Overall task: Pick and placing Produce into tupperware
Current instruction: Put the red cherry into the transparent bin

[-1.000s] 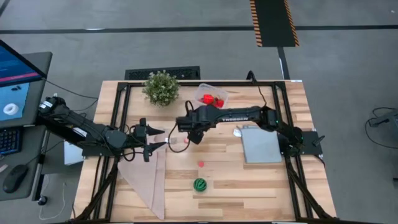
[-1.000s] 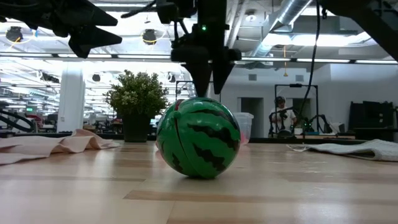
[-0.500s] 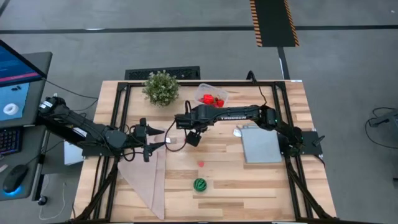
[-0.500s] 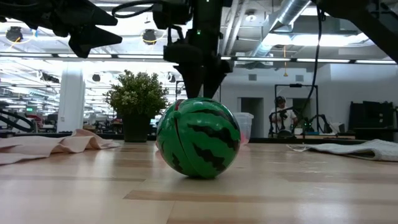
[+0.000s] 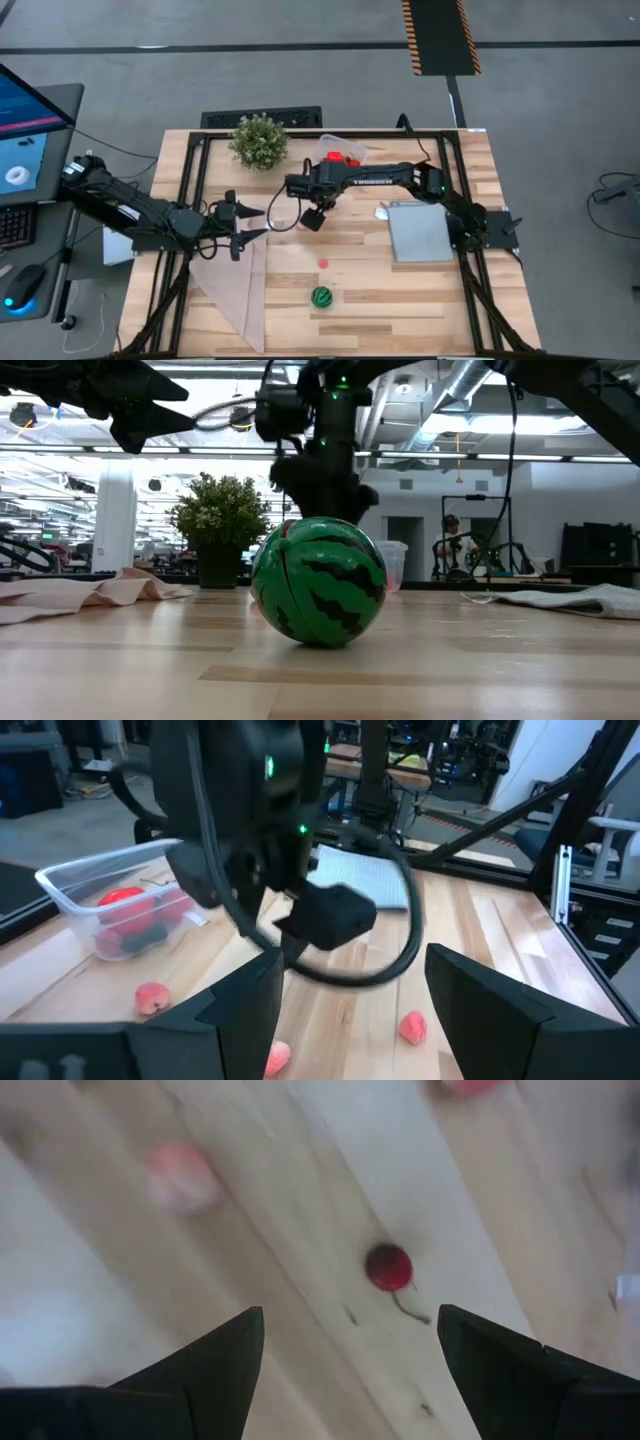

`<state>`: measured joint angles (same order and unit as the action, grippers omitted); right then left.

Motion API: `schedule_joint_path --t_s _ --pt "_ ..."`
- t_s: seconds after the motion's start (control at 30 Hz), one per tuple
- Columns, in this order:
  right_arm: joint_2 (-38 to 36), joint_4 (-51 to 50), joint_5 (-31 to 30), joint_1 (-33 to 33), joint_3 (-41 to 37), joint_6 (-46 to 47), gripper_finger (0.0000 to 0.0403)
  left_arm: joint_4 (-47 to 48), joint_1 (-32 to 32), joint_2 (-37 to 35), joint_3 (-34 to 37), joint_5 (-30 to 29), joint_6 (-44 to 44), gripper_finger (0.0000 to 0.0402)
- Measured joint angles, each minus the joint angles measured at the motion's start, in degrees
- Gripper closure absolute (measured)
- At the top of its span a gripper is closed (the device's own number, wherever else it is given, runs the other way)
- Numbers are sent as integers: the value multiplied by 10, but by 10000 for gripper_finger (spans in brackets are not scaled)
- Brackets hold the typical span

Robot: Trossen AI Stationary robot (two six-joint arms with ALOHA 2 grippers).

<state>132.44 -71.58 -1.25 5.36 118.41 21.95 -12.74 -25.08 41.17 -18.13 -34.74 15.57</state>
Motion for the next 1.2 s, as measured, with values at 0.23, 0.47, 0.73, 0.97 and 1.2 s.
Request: schedule_joint_path --t_s 0.23,0.47,0.73,0.97,1.2 --pt "-1 41 -15 4 -45 -7 85 -2 0 0 0 -1 0 166" --pt "0 62 -16 12 -76 -12 88 -3 0 0 0 -1 -1 166" --pt "0 105 -11 23 -116 -25 88 -3 0 0 0 -2 -2 166" --pt "0 111 -11 24 -120 -25 119 -3 0 1 0 -7 -5 166" --pt "0 111 -5 27 -120 -15 248 -3 0 1 0 -7 -4 166"
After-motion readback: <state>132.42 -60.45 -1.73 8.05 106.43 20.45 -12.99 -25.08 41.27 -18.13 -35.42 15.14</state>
